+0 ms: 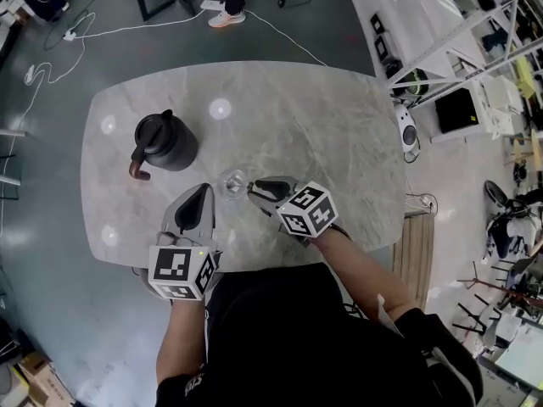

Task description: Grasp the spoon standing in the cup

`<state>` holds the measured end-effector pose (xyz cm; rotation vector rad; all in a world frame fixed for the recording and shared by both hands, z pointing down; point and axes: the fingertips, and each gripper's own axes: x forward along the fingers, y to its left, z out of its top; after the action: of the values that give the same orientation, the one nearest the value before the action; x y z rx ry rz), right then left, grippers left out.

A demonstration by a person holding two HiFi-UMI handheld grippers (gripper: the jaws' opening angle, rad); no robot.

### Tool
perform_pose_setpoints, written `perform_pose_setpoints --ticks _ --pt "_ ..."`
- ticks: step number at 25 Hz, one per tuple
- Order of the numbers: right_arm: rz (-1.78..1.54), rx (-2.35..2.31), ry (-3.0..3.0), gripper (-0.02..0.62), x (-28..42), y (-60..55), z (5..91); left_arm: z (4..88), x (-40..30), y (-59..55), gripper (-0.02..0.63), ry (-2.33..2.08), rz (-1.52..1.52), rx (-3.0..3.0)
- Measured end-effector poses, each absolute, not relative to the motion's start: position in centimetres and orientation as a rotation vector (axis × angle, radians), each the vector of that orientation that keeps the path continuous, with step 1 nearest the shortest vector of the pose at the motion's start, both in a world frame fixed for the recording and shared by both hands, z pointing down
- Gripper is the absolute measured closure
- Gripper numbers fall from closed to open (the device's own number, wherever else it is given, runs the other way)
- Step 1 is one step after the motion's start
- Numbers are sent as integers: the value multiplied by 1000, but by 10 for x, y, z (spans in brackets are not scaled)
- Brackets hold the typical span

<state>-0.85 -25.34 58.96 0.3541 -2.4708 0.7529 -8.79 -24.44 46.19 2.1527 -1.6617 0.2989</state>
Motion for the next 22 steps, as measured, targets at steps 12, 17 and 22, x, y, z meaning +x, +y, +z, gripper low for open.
perform_pose_setpoints --ticks 12,17,22 --pt "794 547 -2329 495 -31 -259 618 467 -122 -215 597 -1681 303 2117" --pt "756 597 -2334 508 -34 -257 612 464 -129 -214 597 -1655 292 2161" --pt "723 704 -2379 523 -29 -257 587 454 -130 -210 597 -1606 276 2237"
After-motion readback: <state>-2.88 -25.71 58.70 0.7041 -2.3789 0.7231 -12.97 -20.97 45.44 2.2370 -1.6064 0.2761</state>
